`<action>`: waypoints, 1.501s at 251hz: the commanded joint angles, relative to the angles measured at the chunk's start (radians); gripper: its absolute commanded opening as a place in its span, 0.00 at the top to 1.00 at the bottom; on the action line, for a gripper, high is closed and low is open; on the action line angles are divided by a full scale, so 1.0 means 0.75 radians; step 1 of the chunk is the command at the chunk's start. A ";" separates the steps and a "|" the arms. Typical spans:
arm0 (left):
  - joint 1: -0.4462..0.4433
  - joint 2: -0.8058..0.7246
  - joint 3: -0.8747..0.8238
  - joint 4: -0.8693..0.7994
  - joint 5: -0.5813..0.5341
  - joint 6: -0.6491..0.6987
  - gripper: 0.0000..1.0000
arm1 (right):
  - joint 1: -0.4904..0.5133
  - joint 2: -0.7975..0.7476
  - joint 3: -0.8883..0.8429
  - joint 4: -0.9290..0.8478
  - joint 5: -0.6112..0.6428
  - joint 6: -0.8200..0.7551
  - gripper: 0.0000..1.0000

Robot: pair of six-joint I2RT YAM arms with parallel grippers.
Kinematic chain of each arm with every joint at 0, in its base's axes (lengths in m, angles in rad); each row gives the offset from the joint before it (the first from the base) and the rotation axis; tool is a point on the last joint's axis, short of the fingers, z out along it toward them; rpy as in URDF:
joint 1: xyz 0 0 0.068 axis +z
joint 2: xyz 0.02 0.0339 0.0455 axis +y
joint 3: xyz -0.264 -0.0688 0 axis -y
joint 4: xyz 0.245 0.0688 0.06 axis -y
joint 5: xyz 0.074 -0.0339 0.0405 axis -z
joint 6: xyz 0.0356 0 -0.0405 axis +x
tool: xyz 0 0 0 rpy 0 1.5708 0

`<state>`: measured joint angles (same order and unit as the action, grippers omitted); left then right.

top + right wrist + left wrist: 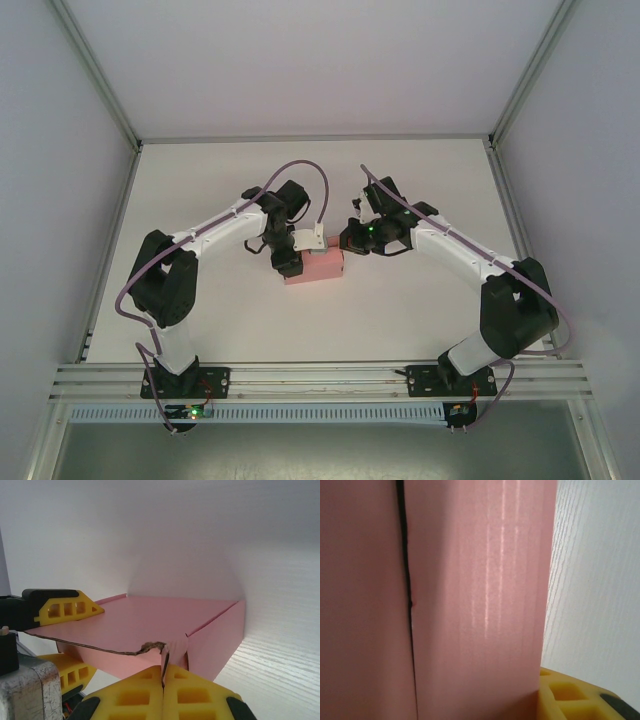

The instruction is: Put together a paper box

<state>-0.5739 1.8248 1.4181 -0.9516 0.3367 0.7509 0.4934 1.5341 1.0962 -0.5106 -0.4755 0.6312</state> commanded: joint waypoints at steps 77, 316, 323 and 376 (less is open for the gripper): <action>0.007 0.046 0.032 0.045 0.027 -0.019 0.78 | 0.138 -0.080 -0.247 0.112 0.356 -0.356 1.00; 0.016 -0.205 -0.014 0.230 -0.003 -0.278 0.21 | 0.378 -0.086 -0.317 0.241 0.896 -0.306 1.00; 0.016 -0.224 -0.024 0.236 -0.021 -0.298 0.19 | 0.383 -0.086 -0.318 0.245 0.902 -0.299 1.00; 0.016 -0.408 -0.108 0.234 -0.383 -0.738 0.19 | 0.391 -0.095 -0.315 0.247 0.898 -0.276 1.00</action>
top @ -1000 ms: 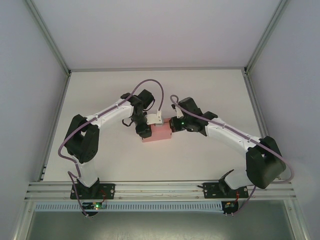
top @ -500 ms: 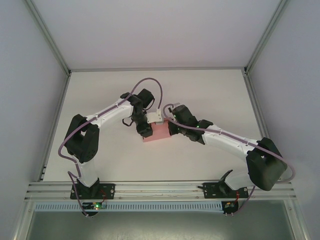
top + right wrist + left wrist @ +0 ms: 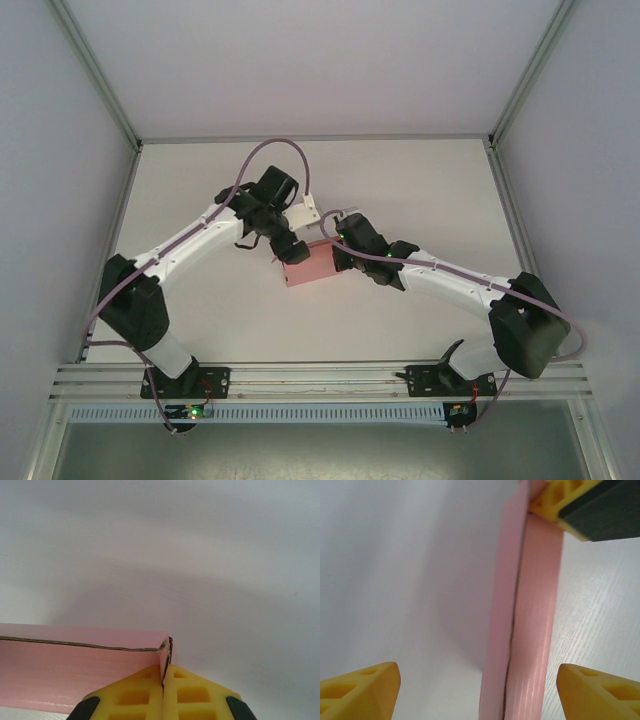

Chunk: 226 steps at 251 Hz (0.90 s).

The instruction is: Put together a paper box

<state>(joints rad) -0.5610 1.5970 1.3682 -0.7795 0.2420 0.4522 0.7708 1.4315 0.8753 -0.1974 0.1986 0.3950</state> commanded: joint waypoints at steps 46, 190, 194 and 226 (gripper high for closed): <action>-0.056 -0.244 -0.190 -0.077 -0.362 -0.713 0.32 | 0.023 0.054 -0.016 -0.172 -0.011 0.064 1.00; -0.102 -0.118 -0.164 -0.129 -0.433 -0.767 0.69 | 0.028 0.028 -0.024 -0.184 -0.046 0.064 1.00; -0.103 -0.119 -0.163 -0.127 -0.434 -0.769 0.72 | 0.028 0.028 -0.023 -0.183 -0.047 0.065 1.00; -0.102 -0.124 -0.159 -0.096 -0.411 -0.816 0.93 | 0.031 0.034 -0.020 -0.193 -0.042 0.061 1.00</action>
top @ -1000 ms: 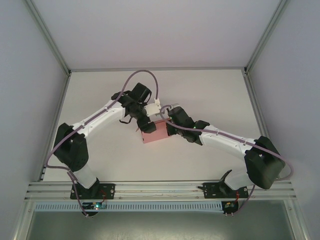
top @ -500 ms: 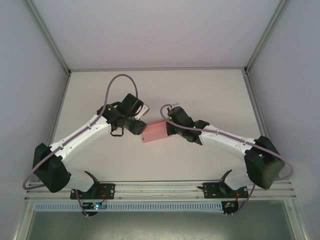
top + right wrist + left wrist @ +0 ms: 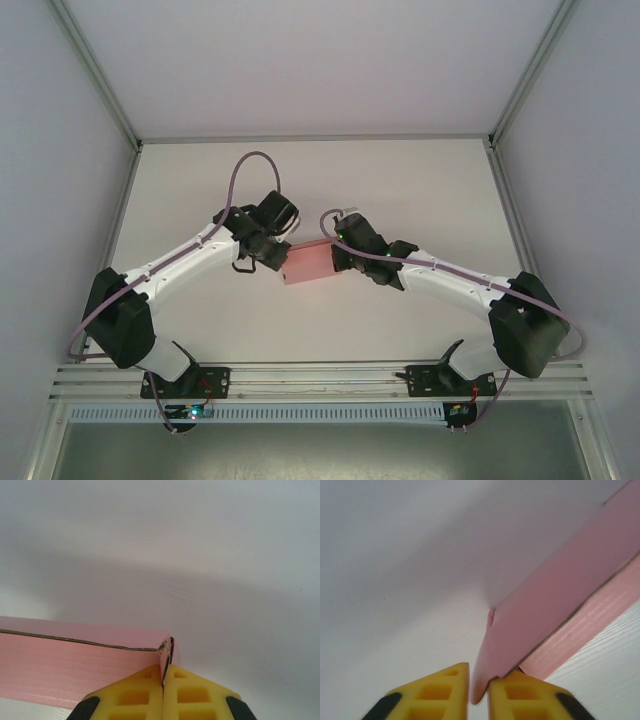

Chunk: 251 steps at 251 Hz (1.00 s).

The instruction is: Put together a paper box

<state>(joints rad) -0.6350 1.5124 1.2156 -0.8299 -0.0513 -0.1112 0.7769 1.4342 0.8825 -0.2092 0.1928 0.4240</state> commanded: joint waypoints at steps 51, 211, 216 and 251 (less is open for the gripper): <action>0.003 0.005 0.050 -0.006 0.031 -0.219 1.00 | 0.051 0.037 -0.023 -0.193 0.031 0.016 1.00; 0.245 0.134 0.173 -0.048 0.615 -0.591 1.00 | 0.155 0.089 -0.075 -0.150 0.166 0.046 1.00; 0.246 0.134 0.173 -0.052 0.607 -0.594 1.00 | 0.155 0.089 -0.075 -0.151 0.171 0.046 1.00; 0.247 0.142 0.130 -0.009 0.623 -0.574 1.00 | 0.155 0.086 -0.074 -0.147 0.171 0.049 1.00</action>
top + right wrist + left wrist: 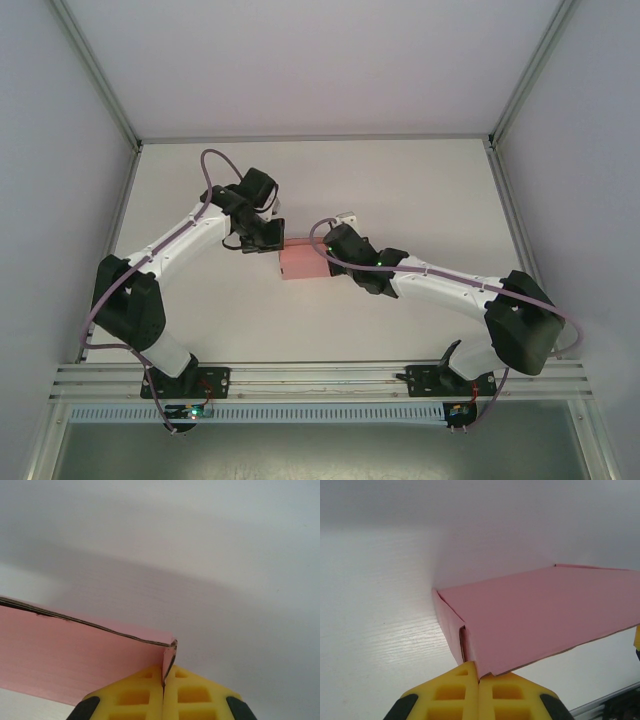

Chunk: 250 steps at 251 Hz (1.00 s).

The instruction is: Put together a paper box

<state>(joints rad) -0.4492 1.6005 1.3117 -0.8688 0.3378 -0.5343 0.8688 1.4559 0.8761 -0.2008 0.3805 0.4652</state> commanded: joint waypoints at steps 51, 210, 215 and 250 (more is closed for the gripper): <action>-0.003 0.027 -0.078 0.025 -0.075 0.100 1.00 | 0.031 0.063 -0.062 -0.155 -0.077 -0.021 1.00; -0.164 -0.186 -0.654 0.573 -0.291 0.084 1.00 | 0.067 -0.127 -0.357 0.371 -0.142 -0.082 0.98; -0.166 -0.188 -0.660 0.573 -0.304 0.088 1.00 | 0.067 -0.133 -0.363 0.382 -0.147 -0.083 0.96; -0.180 -0.202 -0.676 0.576 -0.346 0.103 1.00 | 0.042 -0.162 -0.311 0.350 -0.168 -0.049 0.61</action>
<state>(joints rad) -0.5598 1.3834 0.8845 -0.3340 0.0917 -0.4557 0.8928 1.3338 0.6418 0.1104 0.3687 0.4347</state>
